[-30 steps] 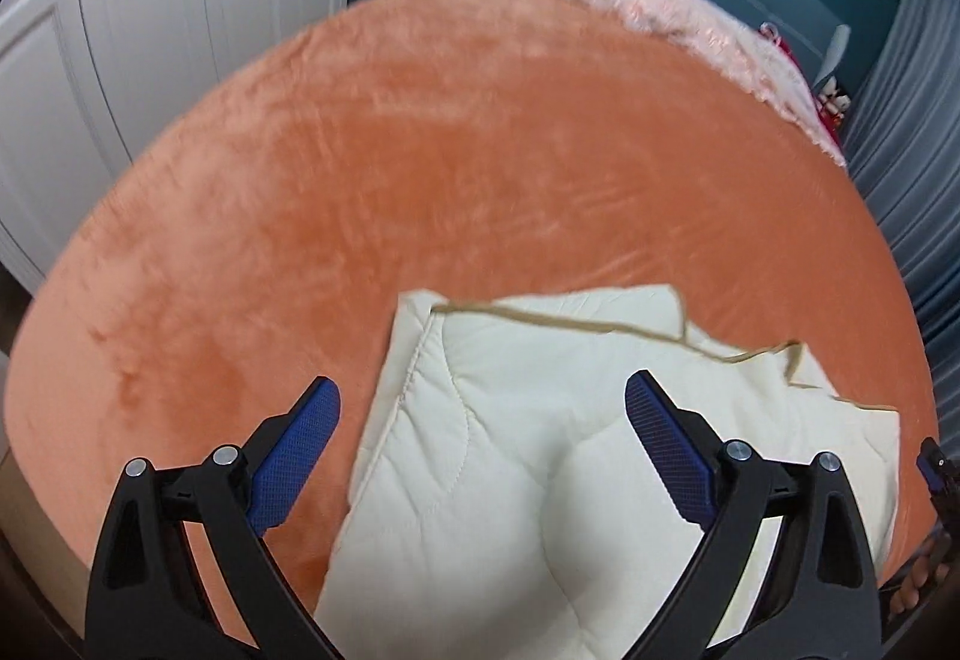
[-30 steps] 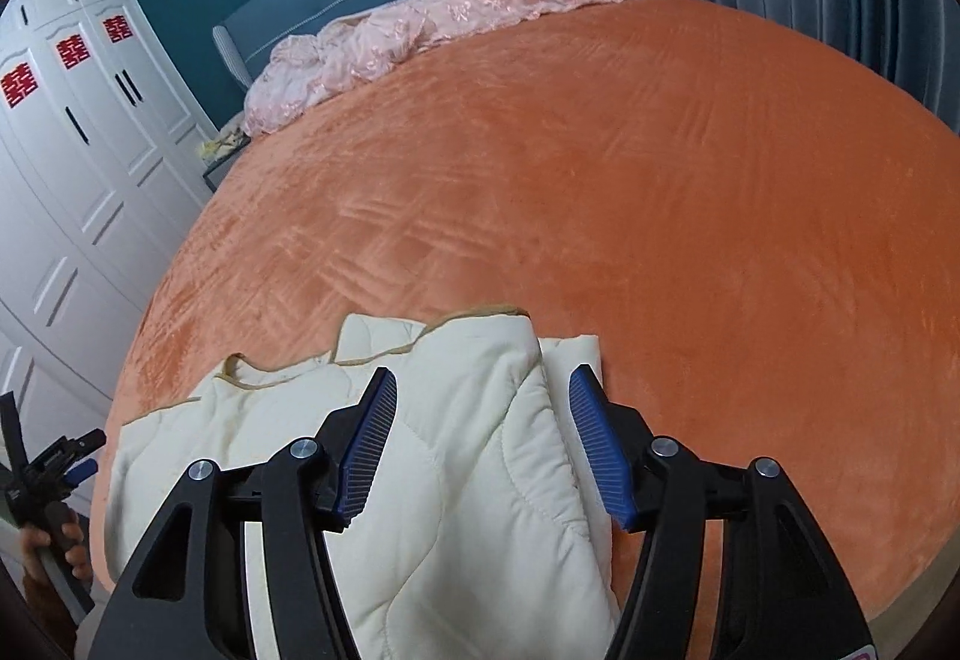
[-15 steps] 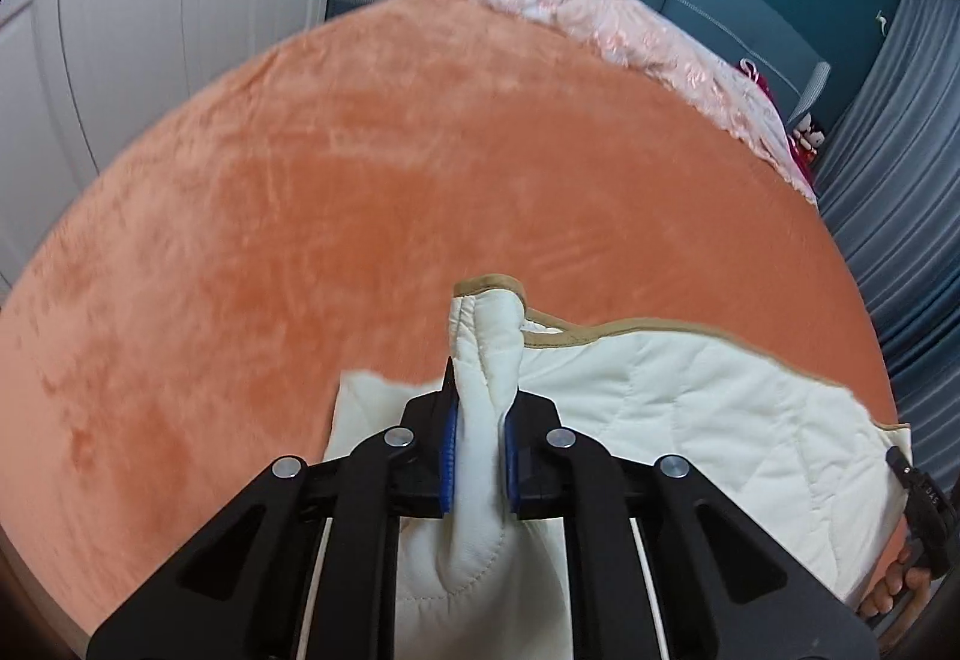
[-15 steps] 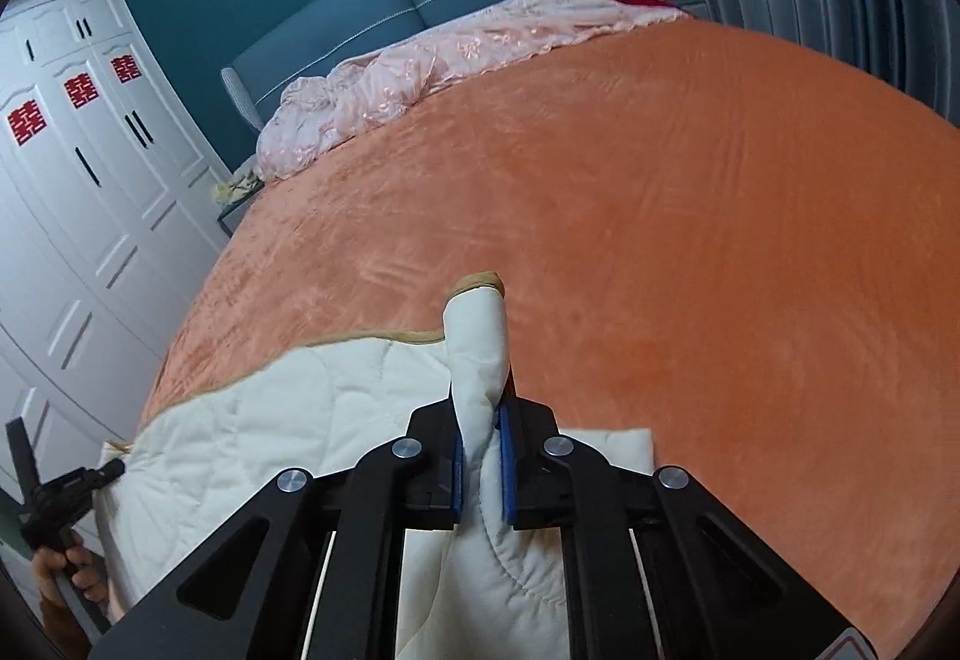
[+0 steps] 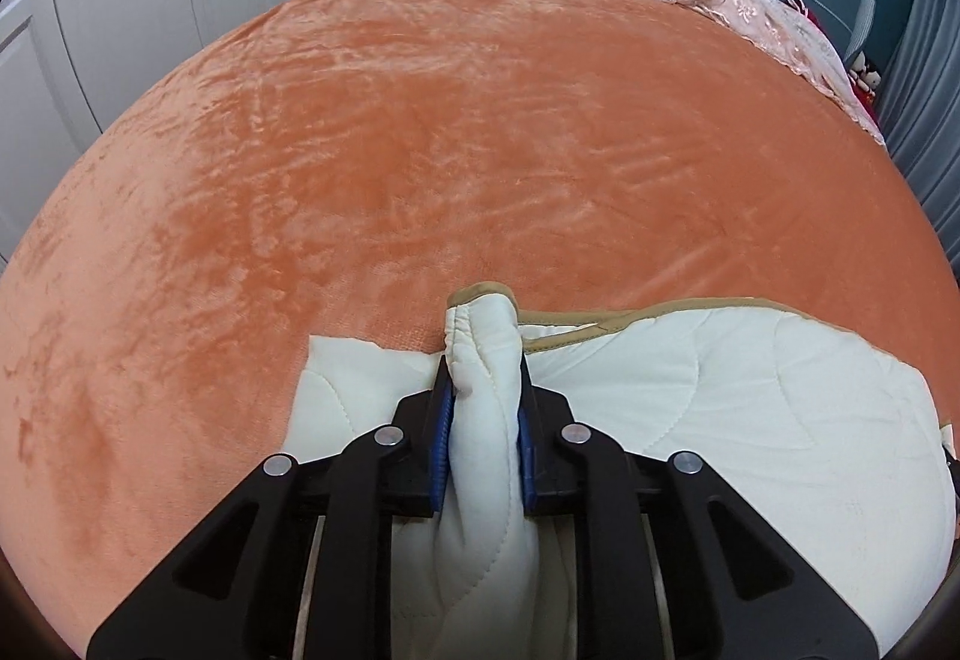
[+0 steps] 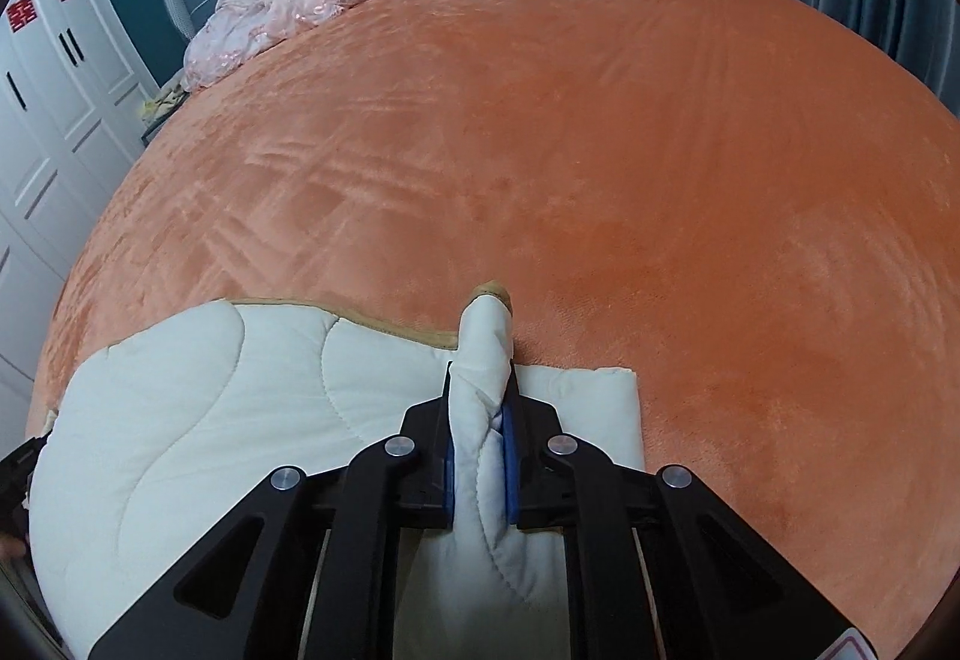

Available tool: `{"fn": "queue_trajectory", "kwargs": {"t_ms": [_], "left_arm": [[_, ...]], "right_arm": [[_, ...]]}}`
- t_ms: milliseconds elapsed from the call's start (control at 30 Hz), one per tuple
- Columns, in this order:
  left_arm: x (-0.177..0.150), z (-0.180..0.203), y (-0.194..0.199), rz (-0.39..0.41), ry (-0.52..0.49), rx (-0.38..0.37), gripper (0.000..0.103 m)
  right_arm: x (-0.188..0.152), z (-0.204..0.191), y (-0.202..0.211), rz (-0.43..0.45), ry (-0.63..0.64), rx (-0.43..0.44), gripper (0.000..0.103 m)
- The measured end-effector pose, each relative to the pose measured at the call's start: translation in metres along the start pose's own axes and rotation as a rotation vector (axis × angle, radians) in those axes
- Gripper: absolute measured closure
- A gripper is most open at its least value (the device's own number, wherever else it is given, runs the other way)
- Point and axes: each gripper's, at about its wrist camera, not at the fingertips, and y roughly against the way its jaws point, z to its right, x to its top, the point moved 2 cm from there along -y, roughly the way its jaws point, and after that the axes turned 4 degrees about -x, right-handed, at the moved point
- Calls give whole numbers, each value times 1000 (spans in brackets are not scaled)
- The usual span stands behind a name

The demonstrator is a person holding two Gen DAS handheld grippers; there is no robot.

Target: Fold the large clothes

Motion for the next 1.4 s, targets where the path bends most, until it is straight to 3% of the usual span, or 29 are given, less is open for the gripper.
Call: {"fn": "queue_trajectory", "kwargs": {"t_ms": [300,433,467,533,567,667,733,833,933,1000,1167,1400], "left_arm": [[-6,2,-6,52,-2,4,84],[1,1,0,22,-2,-4,83],[6,1,8,13,-4,5,82],[14,0,40,47,10,54,62],[18,0,63,98,17,42,52],[29,18,117,204,-3,-20,50],[30,44,129,205,-28,-105,50],[15,89,107,118,-90,-202,50],[-14,122,71,21,-130,-205,50],[-34,129,48,-28,-123,-200,51],[-65,141,28,45,-204,-124,49],[-75,146,14,97,-261,-63,43]], "right_arm": [[-4,-6,-10,40,0,-10,92],[4,-4,-8,3,-3,4,91],[9,-2,-2,-11,-6,-4,90],[18,1,28,41,-33,-40,76],[20,1,49,104,-46,-51,74],[23,-18,97,224,-16,-39,73],[19,-52,104,202,53,49,74],[-1,-110,93,132,194,140,82],[-27,-152,69,65,317,139,86],[-40,-161,51,6,332,143,86],[-59,-159,27,0,307,141,89],[-74,-163,14,64,335,104,89]]}}
